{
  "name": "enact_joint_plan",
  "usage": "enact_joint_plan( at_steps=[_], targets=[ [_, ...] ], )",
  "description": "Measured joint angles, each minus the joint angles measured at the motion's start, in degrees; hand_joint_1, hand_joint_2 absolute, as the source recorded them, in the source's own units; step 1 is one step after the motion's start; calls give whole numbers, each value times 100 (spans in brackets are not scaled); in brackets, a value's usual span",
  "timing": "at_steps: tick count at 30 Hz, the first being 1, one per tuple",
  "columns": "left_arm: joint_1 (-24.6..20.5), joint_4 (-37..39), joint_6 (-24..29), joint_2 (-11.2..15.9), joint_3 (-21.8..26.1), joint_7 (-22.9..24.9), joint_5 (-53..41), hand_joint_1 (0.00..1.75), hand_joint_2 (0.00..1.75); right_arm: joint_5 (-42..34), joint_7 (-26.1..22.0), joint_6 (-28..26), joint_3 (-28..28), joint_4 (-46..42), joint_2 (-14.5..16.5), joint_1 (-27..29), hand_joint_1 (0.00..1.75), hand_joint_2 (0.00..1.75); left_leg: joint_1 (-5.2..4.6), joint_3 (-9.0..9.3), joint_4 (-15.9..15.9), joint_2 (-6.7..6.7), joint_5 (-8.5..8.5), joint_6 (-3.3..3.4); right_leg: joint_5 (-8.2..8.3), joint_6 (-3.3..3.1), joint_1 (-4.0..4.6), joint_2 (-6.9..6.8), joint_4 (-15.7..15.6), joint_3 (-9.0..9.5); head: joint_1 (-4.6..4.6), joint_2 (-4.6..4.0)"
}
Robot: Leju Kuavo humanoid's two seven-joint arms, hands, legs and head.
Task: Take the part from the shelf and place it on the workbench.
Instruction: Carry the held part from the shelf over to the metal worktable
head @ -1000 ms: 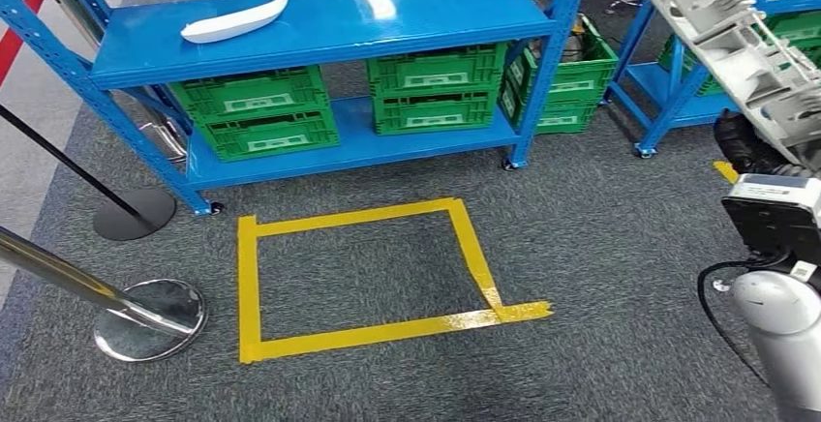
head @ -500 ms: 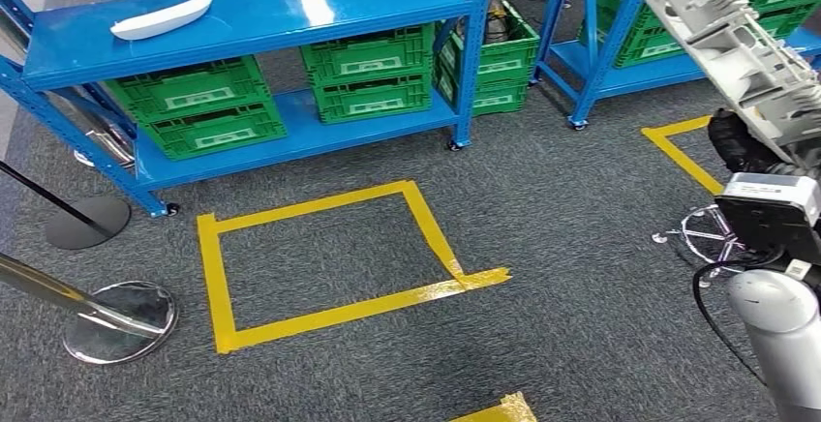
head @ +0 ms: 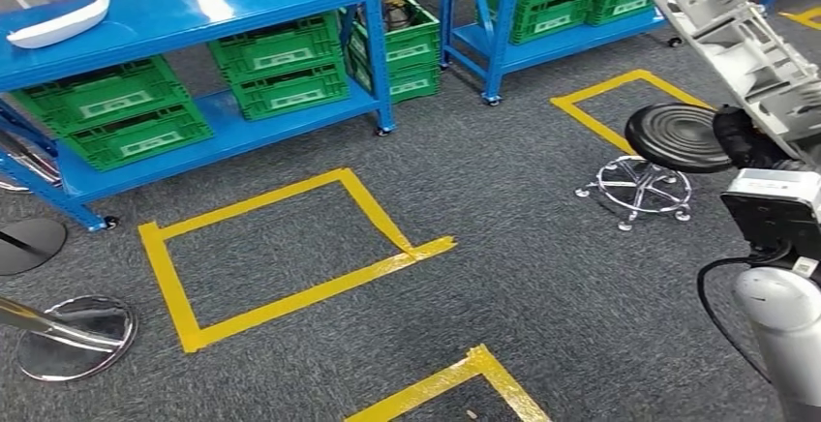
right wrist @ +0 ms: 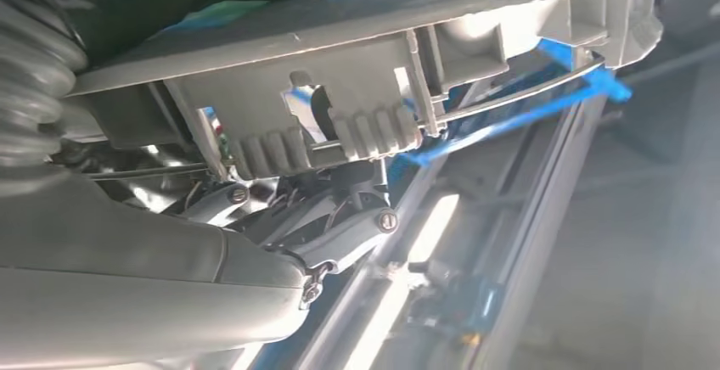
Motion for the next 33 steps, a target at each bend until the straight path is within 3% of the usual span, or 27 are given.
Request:
enact_joint_plan(
  at_steps=[1, 2, 3, 5, 6, 7, 8, 9, 10, 12, 14, 16, 18, 20, 22, 23, 24, 26, 28, 29, 31, 33],
  targets=[
    [-9, 0, -4, -1, -9, -4, 7, 0, 175, -2, -1, 3, 0, 1, -2, -2, 175, 175, 19, -24, 7, 18, 20, -40, 4, -76, 4, 47, -25, -49, -1, 0],
    [-6, 0, -8, -9, -20, -8, 8, 0, 175, -3, 0, 5, 0, 2, -3, -2, 175, 175, 45, -49, 44, -49, -41, -77, 47, -134, 10, 97, -19, -83, -1, 0],
    [2, 1, -10, -14, -32, -10, 9, 0, 175, -3, 1, 8, 0, 2, -4, -3, 175, 175, 66, -96, 185, -173, -203, -112, 100, -192, 13, 143, -19, -112, -2, 0],
    [16, 1, -12, -24, -60, -13, 11, 0, 175, -3, 1, 13, 2, 2, -5, -6, 175, 175, 89, -278, 806, -471, -707, -151, 209, -269, 30, 253, -17, -186, -8, 0],
    [20, 1, -13, -29, -74, -14, 12, 0, 175, -3, 1, 17, 3, 3, -5, -4, 175, 175, 89, -382, 1185, -541, -916, -153, 258, -292, 47, 315, -12, -241, -8, 0],
    [20, 1, -11, -34, -86, -14, 12, 0, 175, -4, 1, 20, 4, 4, -5, -1, 175, 175, 85, -443, 1463, -570, -1015, -144, 298, -303, 67, 380, -7, -293, -8, 0],
    [18, 1, -9, -39, -92, -15, 13, 0, 175, -4, 1, 25, 4, 4, -5, 1, 175, 175, 79, -423, 1552, -581, -995, -122, 332, -313, 89, 448, 0, -340, -8, 0],
    [17, 1, -6, -43, -95, -16, 14, 0, 175, -4, 1, 27, 4, 4, -5, 3, 175, 175, 68, -311, 1427, -599, -879, -84, 359, -319, 110, 515, 7, -377, -8, 0],
    [15, 1, -1, -44, -96, -19, 16, 0, 175, -3, 2, 29, 4, 4, -5, 4, 175, 175, 52, -120, 1118, -650, -704, -29, 381, -322, 129, 581, 14, -403, -9, 0],
    [16, -2, 15, -21, -101, -25, 18, 0, 175, -1, 5, 33, 4, 5, -7, -2, 175, 175, 29, 286, 387, -903, -445, 114, 418, -309, 137, 693, 23, -451, 4, 0],
    [19, -8, 28, 13, -113, -27, 18, 0, 175, 1, 7, 38, 5, 5, -9, -11, 175, 175, 6, 465, 17, -1073, -377, 177, 477, -244, 96, 803, 19, -511, 10, 0],
    [5, -13, 33, 29, -120, -29, 19, 0, 175, 0, 13, 44, 2, 3, -14, -4, 175, 175, -9, 501, -121, -983, -336, 174, 525, -166, 56, 895, 17, -563, 0, 0],
    [-14, -16, 35, 31, -120, -31, 21, 0, 175, -1, 15, 46, 0, 2, -27, 2, 175, 175, 11, 541, -273, -836, -286, 188, 408, -125, 70, 744, 179, -699, 15, 0],
    [-10, -19, 35, 18, -122, -33, 22, 0, 175, 0, 11, 48, 2, 2, -38, -9, 175, 175, 25, 535, -330, -690, -252, 192, 74, -80, 84, 488, 754, -988, 44, 0],
    [4, -21, 40, -1, -127, -34, 28, 0, 175, 4, 15, 52, 2, 3, -42, -12, 175, 175, 28, 494, -306, -552, -244, 190, -203, -23, 60, 401, 1422, -1269, 57, 0],
    [6, -22, 46, -10, -128, -34, 38, 0, 175, 8, 21, 55, 2, 4, -43, -9, 175, 175, 33, 477, -288, -485, -245, 183, -211, 3, 45, 385, 1543, -1305, 55, 0],
    [5, -22, 52, -17, -129, -35, 50, 0, 175, 11, 27, 57, 2, 4, -44, -7, 175, 175, 41, 461, -263, -422, -250, 170, -120, 27, 30, 362, 1449, -1232, 56, 0],
    [4, -29, 68, -23, -129, -38, 68, 0, 175, 19, 35, 59, 2, 4, -45, -8, 175, 175, 62, 436, -188, -309, -283, 114, 174, 80, 13, 207, 758, -821, 56, 0],
    [-1, -40, 91, -16, -131, -45, 77, 0, 175, 39, 43, 60, 0, 2, -45, -15, 175, 175, 52, 396, -83, -226, -323, 24, 323, 38, 30, 74, 195, -499, 55, 0],
    [-2, -45, 102, -11, -133, -51, 83, 0, 175, 52, 49, 59, -2, 2, -46, -15, 175, 175, 41, 382, -53, -190, -326, -16, 317, -15, 50, 58, 115, -462, 54, 0],
    [-7, -55, 118, -11, -138, -60, 96, 0, 175, 70, 64, 59, -5, 2, -49, -7, 175, 175, 41, 369, -42, -120, -311, -75, 361, -148, 65, 164, 129, -504, 50, 0],
    [-12, -63, 130, -14, -142, -63, 110, 0, 175, 85, 68, 59, -6, 2, -52, -5, 175, 175, 68, 320, 83, -216, -441, -125, 411, -238, 60, 251, 121, -543, 44, 0]
  ],
)
